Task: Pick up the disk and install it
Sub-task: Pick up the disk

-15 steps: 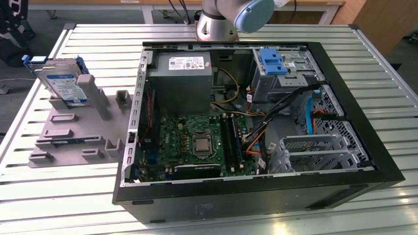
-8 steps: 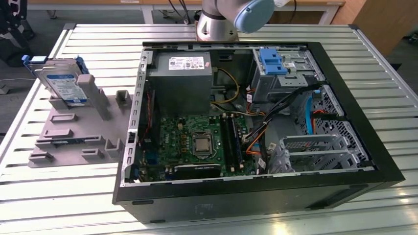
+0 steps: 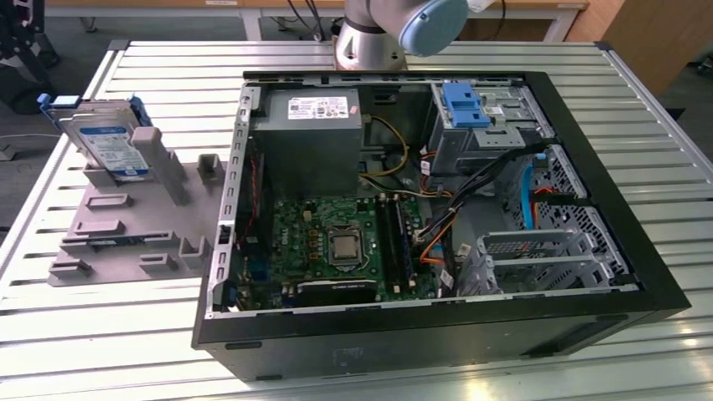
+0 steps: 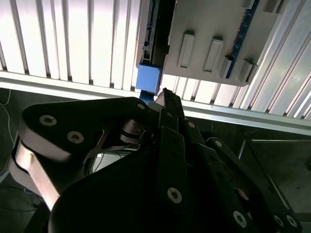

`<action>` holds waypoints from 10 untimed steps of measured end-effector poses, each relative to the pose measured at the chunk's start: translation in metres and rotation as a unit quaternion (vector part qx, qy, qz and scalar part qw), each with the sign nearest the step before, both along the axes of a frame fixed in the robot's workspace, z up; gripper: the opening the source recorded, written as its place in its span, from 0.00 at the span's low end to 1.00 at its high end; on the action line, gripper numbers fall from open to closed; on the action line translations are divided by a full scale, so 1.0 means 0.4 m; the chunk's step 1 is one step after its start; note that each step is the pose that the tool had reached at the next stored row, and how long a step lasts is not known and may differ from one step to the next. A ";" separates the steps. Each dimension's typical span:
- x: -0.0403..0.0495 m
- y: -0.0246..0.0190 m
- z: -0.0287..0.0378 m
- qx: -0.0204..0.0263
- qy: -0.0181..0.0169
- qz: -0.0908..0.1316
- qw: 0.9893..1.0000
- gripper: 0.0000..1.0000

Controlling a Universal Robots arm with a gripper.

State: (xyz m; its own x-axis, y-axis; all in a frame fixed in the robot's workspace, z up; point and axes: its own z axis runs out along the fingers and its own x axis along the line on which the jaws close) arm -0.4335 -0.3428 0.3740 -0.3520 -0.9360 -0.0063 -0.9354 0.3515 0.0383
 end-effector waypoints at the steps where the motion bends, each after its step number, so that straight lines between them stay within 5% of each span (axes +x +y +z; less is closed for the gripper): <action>1: 0.000 0.000 0.000 0.000 0.000 0.005 1.000 0.11; 10: 0.000 0.000 -0.001 0.000 0.000 0.053 0.999 0.11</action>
State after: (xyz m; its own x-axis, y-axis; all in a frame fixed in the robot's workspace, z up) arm -0.4335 -0.3428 0.3737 -0.2517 -0.9678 -0.0063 -0.9672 0.2512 0.0382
